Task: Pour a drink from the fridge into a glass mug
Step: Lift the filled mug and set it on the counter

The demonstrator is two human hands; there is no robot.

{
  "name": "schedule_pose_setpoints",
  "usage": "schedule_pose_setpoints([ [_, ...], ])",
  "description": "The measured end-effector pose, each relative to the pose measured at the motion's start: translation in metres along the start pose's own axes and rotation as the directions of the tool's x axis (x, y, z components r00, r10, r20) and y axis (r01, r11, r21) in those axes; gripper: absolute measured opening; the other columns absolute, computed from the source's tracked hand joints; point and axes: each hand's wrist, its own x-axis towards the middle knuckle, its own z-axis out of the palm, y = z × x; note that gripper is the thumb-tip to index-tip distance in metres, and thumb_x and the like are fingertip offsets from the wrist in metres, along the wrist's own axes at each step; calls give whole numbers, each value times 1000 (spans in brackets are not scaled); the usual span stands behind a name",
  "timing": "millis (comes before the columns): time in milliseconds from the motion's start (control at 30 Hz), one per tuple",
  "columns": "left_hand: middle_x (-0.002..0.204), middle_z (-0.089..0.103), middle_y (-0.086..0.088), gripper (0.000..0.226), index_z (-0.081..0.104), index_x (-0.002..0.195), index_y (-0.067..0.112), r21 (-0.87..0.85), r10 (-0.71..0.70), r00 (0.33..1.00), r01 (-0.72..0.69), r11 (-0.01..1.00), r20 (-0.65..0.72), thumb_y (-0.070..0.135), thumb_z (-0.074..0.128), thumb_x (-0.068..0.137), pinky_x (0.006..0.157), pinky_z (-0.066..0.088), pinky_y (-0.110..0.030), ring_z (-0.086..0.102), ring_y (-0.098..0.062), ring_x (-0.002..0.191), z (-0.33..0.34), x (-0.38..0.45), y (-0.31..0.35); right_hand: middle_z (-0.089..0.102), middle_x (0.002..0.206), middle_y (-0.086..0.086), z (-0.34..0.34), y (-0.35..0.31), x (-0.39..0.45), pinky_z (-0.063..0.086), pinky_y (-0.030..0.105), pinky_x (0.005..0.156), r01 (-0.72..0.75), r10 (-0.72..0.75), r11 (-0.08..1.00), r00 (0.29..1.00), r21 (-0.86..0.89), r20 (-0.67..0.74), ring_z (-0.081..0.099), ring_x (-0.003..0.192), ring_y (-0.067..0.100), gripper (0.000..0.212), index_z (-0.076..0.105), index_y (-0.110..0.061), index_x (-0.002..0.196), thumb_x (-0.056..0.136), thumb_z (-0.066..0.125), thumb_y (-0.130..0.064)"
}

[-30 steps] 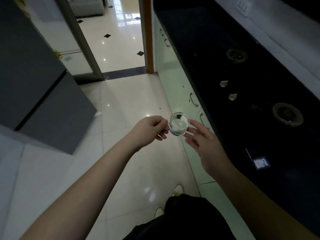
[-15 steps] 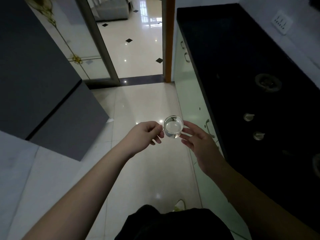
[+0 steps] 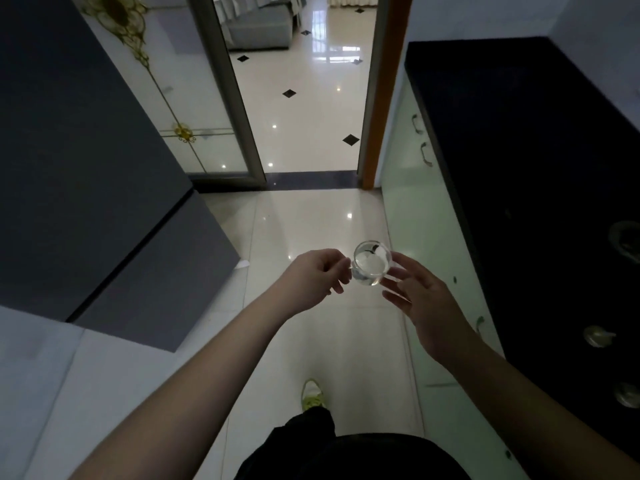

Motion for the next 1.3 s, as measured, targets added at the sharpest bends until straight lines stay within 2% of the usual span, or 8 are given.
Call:
schedule_pose_setpoints([
  [200,80,71,6,27,67,89,10,51,26,998,-29,998,61,23,47,103,61,51,-17,66,-2,66,-55,71,0,65,121,-2,34,-25,67,52,32,94,10,-8,1000,998,29,-64,64,111,14,48,61,-28,124,98,34,1],
  [333,79,70,4,27,67,91,8,61,58,995,-63,996,84,22,48,103,61,51,-17,65,-2,64,-75,119,9,66,119,-4,41,-43,108,53,30,90,12,-7,999,993,40,-115,65,109,12,49,63,-34,119,98,35,1],
  [500,80,70,2,26,67,92,8,79,68,992,-77,994,110,22,48,103,62,51,-18,64,-2,64,-86,190,20,67,116,-5,30,-57,165,54,29,90,7,-2,999,990,35,-139,66,106,9,55,63,-37,117,95,34,4],
  [700,80,71,4,27,66,88,12,119,68,985,-87,989,157,25,47,103,59,50,-14,64,0,64,-85,278,34,68,109,-10,3,-69,240,55,22,81,-8,15,999,981,32,-195,66,103,6,63,65,-52,100,96,34,3],
  [833,82,71,6,28,67,90,12,179,18,977,-57,982,212,25,46,103,65,53,-21,66,-2,68,-84,330,51,65,108,-14,-15,-84,286,55,22,81,-59,67,997,976,43,-206,64,104,8,59,61,-53,97,99,33,-1],
  [933,84,72,5,28,67,90,11,164,7,974,-45,985,228,25,46,103,64,52,-20,67,-3,69,-82,368,62,66,109,-15,-30,-97,318,55,20,79,-56,64,998,976,42,-208,64,104,5,59,63,-52,99,99,33,-1],
  [1100,83,72,4,27,67,91,12,152,30,968,-69,986,248,25,47,103,62,53,-18,68,-4,69,-80,429,82,63,116,-15,-47,-114,364,54,24,87,-48,65,996,964,74,-257,62,108,7,52,60,-49,110,99,34,-5],
  [1300,81,71,9,24,67,87,22,205,109,929,-191,960,354,32,49,102,61,50,-17,67,0,69,-75,514,102,62,116,-10,-66,-132,419,54,26,86,-32,91,987,923,160,-374,61,111,10,50,59,-47,109,99,38,-3],
])
